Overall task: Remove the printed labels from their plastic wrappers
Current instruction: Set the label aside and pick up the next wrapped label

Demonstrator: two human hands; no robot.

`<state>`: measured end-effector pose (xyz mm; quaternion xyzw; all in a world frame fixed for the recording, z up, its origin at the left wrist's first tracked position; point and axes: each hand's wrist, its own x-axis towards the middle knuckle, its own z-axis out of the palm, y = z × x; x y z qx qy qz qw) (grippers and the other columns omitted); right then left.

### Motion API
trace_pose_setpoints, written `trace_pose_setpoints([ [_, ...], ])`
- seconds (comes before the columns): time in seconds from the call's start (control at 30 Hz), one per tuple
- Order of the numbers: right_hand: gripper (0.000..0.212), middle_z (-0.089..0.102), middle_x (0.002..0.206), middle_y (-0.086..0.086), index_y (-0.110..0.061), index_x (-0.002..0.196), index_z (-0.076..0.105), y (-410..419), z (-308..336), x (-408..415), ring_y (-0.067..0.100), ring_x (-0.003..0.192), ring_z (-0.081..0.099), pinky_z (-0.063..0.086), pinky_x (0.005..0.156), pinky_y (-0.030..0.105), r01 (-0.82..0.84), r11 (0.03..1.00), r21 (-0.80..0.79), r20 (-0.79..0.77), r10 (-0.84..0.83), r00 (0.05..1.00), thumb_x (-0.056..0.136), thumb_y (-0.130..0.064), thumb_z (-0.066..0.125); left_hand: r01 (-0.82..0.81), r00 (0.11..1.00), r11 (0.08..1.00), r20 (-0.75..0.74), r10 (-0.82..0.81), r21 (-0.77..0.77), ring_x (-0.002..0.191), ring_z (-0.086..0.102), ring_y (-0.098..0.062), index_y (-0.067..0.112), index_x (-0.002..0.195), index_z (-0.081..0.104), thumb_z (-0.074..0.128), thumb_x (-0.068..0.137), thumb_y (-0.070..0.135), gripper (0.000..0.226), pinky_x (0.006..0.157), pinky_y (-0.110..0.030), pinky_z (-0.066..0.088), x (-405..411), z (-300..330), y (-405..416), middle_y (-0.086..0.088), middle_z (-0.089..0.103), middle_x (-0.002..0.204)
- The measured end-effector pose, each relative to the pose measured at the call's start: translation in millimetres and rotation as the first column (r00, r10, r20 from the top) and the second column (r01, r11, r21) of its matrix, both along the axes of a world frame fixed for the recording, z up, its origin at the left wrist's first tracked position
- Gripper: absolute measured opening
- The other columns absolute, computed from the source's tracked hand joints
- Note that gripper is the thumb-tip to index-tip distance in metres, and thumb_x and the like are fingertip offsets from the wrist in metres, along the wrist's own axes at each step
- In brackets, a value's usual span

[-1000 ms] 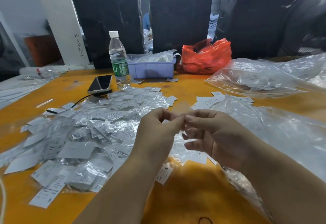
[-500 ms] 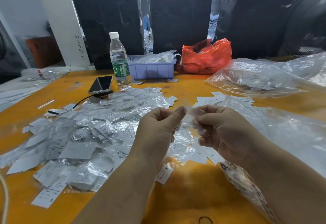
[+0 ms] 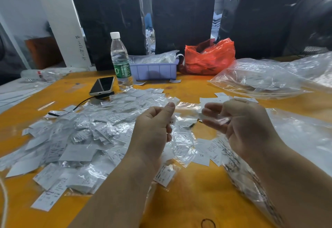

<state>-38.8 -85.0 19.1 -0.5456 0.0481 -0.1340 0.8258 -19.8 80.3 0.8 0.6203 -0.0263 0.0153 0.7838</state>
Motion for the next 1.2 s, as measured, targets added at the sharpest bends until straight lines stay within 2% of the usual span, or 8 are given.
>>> trace_pose_setpoints([
  [0.17, 0.036, 0.055, 0.052, 0.005, -0.011, 0.071, 0.043, -2, -4, 0, 0.012, 0.041, 0.046, 0.043, 0.038, 0.024, -0.015, 0.997, -0.080, -0.028, 0.013, 1.000, 0.078, 0.023, 0.033, -0.001, 1.000, 1.000, 0.006, 0.001, 0.021, 0.050, 0.044, -0.007, 0.020, 0.068, 0.059, 0.068, 0.089, 0.034, 0.026, 0.054, -0.026, 0.041, 1, 0, -1, 0.007, 0.051, 0.054],
  [0.33, 0.043, 0.042, 0.051, 0.005, -0.009, 0.062, 0.053, 5, -5, -4, 0.013, 0.041, 0.033, 0.030, 0.038, 0.024, -0.139, 0.966, -0.219, -0.070, 0.126, 0.989, 0.067, 0.021, 0.023, -0.041, 0.999, 0.998, 0.032, 0.040, 0.051, 0.049, 0.044, -0.007, 0.022, 0.067, 0.060, 0.067, 0.090, 0.036, 0.027, 0.054, -0.027, 0.041, 1, -1, -2, 0.008, 0.050, 0.053],
  [0.53, 0.022, 0.015, 0.058, 0.003, -0.014, 0.069, 0.025, 3, -1, -9, 0.018, 0.051, 0.010, 0.017, 0.042, 0.024, -0.329, 0.895, -0.301, -0.111, 0.309, 0.944, 0.064, -0.014, 0.047, -0.132, 0.990, 0.989, 0.056, 0.128, 0.073, 0.051, 0.045, -0.007, 0.018, 0.074, 0.063, 0.065, 0.090, 0.038, 0.026, 0.055, -0.027, 0.042, -1, -2, -3, 0.008, 0.050, 0.053],
  [0.63, 0.035, 0.020, 0.049, -0.003, -0.002, 0.076, 0.050, 8, -3, -9, 0.014, 0.043, 0.012, 0.019, 0.039, 0.018, -0.421, 0.821, -0.385, -0.165, 0.388, 0.907, 0.078, -0.029, 0.073, -0.144, 0.986, 0.981, 0.106, 0.130, 0.129, 0.052, 0.047, -0.008, 0.016, 0.078, 0.063, 0.063, 0.090, 0.041, 0.028, 0.057, -0.028, 0.043, -3, -3, -4, 0.007, 0.051, 0.054],
  [0.73, 0.032, 0.028, 0.046, -0.003, -0.015, 0.085, 0.070, 13, -4, -10, 0.012, 0.041, 0.016, 0.021, 0.039, 0.018, -0.390, 0.829, -0.401, -0.126, 0.372, 0.920, 0.069, -0.041, 0.078, -0.121, 0.983, 0.973, 0.160, 0.090, 0.197, 0.056, 0.049, -0.009, 0.015, 0.080, 0.064, 0.062, 0.090, 0.042, 0.029, 0.061, -0.028, 0.044, -6, -4, -6, 0.007, 0.054, 0.059],
  [0.87, 0.006, 0.033, 0.040, -0.008, -0.007, 0.085, 0.065, 9, -6, -7, 0.012, 0.039, 0.017, 0.021, 0.041, 0.021, -0.201, 0.891, -0.407, -0.020, 0.211, 0.977, 0.088, -0.012, 0.067, -0.054, 0.988, 0.972, 0.151, 0.019, 0.227, 0.058, 0.052, -0.008, 0.018, 0.075, 0.063, 0.065, 0.089, 0.040, 0.027, 0.060, -0.025, 0.045, -8, -5, -10, 0.004, 0.059, 0.066],
  [1.03, 0.019, 0.027, 0.043, -0.006, -0.015, 0.073, 0.060, 6, -5, -5, 0.010, 0.037, 0.018, 0.020, 0.039, 0.020, -0.088, 0.944, -0.318, -0.001, 0.093, 0.996, 0.092, -0.009, 0.059, 0.064, 0.991, 0.969, 0.099, -0.090, 0.239, 0.058, 0.052, -0.007, 0.016, 0.075, 0.064, 0.067, 0.089, 0.029, 0.020, 0.053, -0.020, 0.047, -7, -5, -9, 0.007, 0.059, 0.063],
  [1.2, 0.017, 0.036, 0.038, -0.014, -0.012, 0.069, 0.060, 4, -6, -5, 0.002, 0.033, 0.030, 0.028, 0.038, 0.016, -0.038, 0.893, -0.448, 0.026, 0.056, 0.998, 0.085, -0.005, 0.062, 0.067, 0.974, 0.940, 0.182, -0.134, 0.334, 0.056, 0.048, -0.008, 0.007, 0.075, 0.063, 0.066, 0.086, 0.036, 0.032, 0.053, -0.017, 0.043, -12, -2, -9, 0.001, 0.055, 0.063],
])
